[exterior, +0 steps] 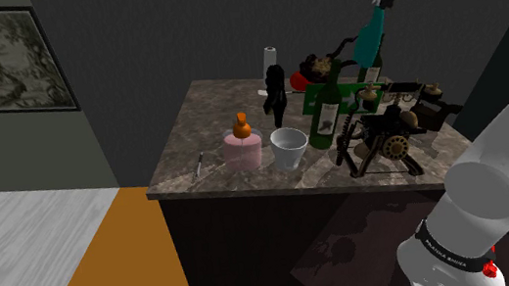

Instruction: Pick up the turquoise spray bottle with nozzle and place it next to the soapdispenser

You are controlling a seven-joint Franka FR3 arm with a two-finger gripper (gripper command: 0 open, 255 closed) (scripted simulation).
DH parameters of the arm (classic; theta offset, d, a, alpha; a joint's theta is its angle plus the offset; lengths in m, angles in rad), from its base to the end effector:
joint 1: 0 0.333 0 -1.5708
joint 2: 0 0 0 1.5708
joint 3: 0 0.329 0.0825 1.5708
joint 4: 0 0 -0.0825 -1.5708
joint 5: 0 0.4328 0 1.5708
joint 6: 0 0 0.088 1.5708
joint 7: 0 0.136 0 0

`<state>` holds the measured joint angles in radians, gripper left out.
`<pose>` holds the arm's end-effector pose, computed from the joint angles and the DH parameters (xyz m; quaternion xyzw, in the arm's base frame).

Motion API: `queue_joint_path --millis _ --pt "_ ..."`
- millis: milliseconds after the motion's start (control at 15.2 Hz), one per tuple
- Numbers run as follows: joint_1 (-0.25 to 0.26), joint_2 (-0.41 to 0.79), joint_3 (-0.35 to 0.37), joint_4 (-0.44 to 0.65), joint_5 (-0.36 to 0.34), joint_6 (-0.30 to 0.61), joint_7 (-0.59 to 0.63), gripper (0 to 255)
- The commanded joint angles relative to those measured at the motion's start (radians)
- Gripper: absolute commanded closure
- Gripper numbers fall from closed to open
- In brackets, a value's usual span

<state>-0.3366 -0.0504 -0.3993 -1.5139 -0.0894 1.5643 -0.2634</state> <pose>0.4248 -0.4096 0.6656 0.9699 -0.2363 0.0257 0.0537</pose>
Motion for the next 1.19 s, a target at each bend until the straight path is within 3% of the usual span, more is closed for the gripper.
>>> queue_joint_path --millis 0,528,1122 --pt "-0.002 0.014 -0.003 0.045 0.006 -0.031 -0.007 255" --pt "-0.013 0.083 -0.014 0.234 0.034 -0.156 -0.033 255" --pt "0.111 -0.076 0.128 0.036 -0.036 -0.13 0.222 255"
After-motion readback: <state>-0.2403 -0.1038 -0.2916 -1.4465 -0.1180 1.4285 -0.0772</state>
